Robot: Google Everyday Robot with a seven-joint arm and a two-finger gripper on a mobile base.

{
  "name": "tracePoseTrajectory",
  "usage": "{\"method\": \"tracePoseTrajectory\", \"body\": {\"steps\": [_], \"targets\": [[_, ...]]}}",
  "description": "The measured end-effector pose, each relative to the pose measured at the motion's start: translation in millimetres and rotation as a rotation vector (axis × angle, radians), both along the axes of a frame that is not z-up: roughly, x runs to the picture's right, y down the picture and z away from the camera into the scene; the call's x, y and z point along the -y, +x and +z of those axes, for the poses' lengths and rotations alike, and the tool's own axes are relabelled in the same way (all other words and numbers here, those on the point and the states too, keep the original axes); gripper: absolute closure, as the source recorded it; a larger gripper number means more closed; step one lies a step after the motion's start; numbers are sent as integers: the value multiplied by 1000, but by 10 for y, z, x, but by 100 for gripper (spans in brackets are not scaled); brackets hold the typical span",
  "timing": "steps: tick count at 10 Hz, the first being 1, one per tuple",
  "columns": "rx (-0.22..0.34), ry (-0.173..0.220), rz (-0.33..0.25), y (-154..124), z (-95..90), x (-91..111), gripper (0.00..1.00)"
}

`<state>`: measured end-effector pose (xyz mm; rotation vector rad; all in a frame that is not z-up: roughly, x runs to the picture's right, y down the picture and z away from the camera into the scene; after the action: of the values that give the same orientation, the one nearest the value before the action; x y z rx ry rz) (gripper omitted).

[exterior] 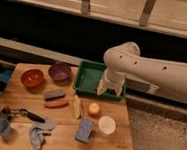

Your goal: Place banana in paper cup

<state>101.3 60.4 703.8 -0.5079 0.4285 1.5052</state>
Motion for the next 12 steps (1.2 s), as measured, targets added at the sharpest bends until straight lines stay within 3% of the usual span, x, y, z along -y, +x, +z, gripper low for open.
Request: {"method": "tracePoseTrajectory", "body": {"steps": [12], "targets": [[-7,4,-9,9,-2,-3,36]]}}
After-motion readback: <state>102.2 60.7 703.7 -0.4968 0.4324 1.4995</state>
